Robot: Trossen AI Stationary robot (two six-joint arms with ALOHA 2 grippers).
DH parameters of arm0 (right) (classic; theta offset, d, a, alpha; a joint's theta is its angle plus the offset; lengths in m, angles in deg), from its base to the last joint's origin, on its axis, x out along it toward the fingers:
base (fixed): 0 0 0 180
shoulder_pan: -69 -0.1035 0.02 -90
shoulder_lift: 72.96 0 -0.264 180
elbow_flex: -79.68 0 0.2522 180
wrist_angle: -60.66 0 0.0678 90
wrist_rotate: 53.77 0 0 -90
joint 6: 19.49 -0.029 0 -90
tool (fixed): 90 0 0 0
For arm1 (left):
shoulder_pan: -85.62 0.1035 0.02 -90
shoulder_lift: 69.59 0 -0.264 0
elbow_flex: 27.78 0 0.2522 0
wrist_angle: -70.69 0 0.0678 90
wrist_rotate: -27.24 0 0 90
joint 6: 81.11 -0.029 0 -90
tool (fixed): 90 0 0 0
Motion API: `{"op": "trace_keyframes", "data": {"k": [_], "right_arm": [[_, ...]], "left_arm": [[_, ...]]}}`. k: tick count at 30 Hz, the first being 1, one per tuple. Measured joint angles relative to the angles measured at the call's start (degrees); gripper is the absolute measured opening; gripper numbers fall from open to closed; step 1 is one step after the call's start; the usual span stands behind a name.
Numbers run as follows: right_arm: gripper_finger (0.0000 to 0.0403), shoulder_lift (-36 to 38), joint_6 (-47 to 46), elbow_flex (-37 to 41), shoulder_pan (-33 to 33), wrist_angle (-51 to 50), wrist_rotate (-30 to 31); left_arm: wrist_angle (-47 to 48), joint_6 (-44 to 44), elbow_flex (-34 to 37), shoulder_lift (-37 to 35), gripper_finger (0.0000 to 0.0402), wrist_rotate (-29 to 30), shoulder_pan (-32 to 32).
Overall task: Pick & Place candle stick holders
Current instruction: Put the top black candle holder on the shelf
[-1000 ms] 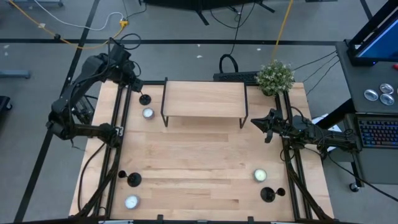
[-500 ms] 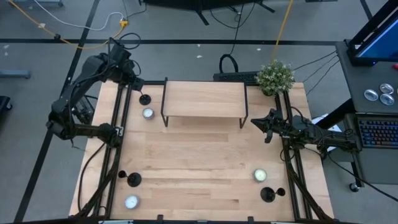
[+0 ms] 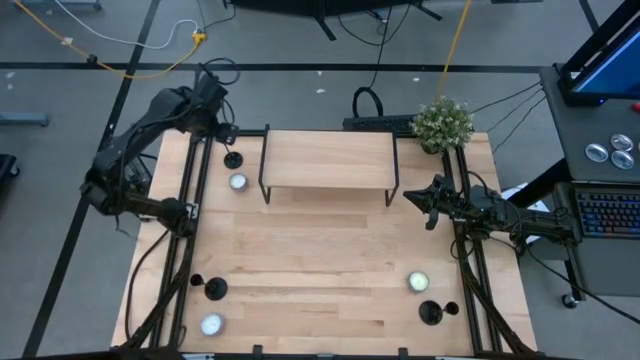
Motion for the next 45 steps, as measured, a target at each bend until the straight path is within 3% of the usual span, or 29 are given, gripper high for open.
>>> {"op": "trace_keyframes", "data": {"k": [12,24,45], "right_arm": [[0.0,0.0,0.0,0.0,0.0,0.0,0.0],[0.0,0.0,-0.1,0.1,0.0,0.0,0.0],[0.0,0.0,-0.1,0.1,0.0,0.0,0.0]], "left_arm": [[-0.4,2.7,0.0,0.7,0.0294,3.2,-0.3],[2.2,6.7,0.0,5.4,0.0294,11.1,-2.4],[2.9,6.2,0.0,11.4,0.0294,10.5,-0.7]]}}
